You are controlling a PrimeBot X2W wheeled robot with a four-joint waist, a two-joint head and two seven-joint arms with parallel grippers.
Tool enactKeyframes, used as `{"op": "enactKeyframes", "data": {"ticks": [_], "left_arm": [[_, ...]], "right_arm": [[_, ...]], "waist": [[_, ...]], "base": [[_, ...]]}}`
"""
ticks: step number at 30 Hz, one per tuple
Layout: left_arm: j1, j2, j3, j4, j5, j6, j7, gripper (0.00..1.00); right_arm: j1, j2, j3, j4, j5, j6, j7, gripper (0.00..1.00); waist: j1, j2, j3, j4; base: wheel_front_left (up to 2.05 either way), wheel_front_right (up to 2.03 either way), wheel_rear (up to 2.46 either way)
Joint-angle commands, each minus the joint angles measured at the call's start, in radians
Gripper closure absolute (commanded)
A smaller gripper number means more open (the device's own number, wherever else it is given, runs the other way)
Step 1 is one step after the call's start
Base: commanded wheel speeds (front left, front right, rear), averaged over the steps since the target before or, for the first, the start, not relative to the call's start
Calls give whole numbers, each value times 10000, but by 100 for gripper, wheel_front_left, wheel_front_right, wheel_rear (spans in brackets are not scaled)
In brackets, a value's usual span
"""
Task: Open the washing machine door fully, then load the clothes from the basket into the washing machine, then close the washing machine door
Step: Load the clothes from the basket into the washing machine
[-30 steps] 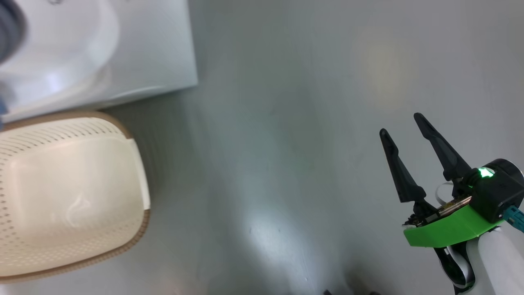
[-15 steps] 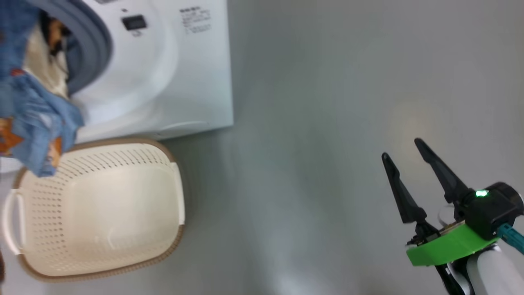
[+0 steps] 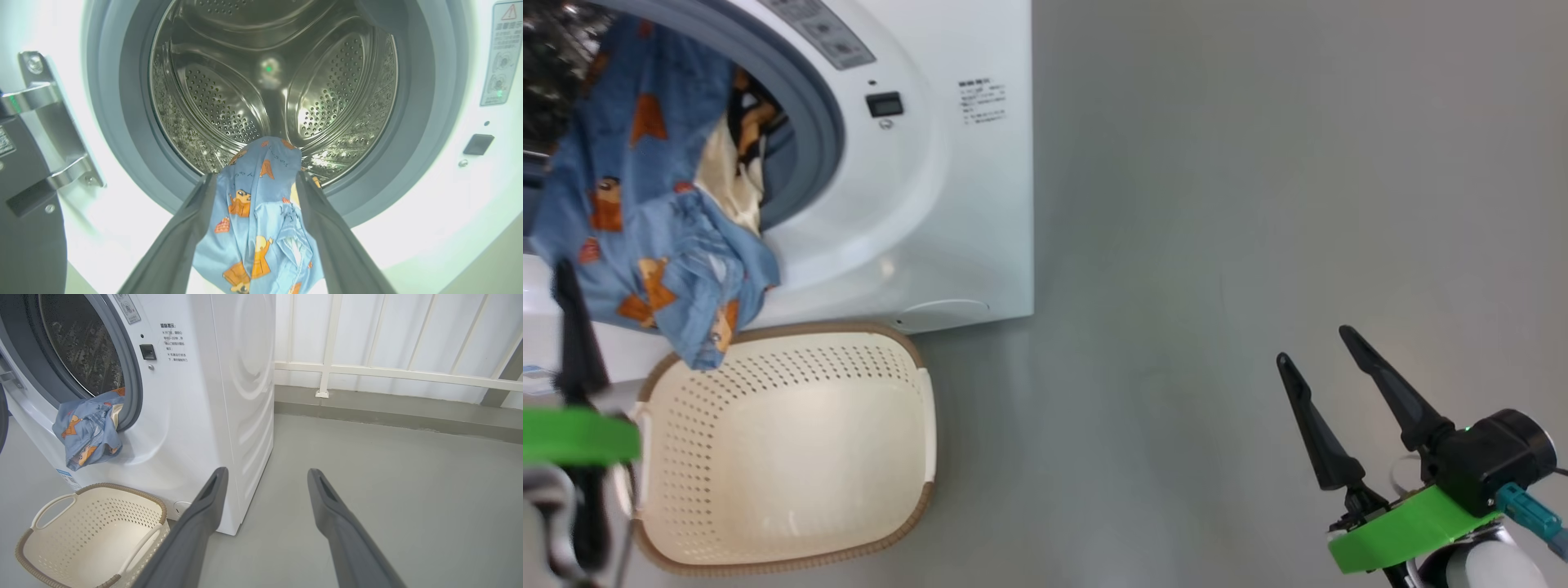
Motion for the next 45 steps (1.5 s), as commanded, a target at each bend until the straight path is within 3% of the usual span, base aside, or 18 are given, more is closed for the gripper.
{"op": "enactKeyframes", "data": {"ticks": [1,8,19,45], "left_arm": [[494,182,390,-575,-52,-15,-53,0],[2015,-746,346,-1465,6,38,-53,0],[3123,-1449,-181,-1701,663,45,-53,0],[3433,-1897,-225,-1932,845,41,-53,0]], "right_arm": [[204,-29,172,-293,-81,16,38,0],[401,99,208,-293,-152,16,109,0],[556,199,266,-305,-175,16,177,0],[641,210,305,-308,-203,16,258,0]], "waist": [[0,-1,-276,174],[0,-1,-618,190],[0,-1,-935,87],[0,-1,-954,142]], "base": [[0,0,0],[0,0,0],[0,0,0],[0,0,0]]}}
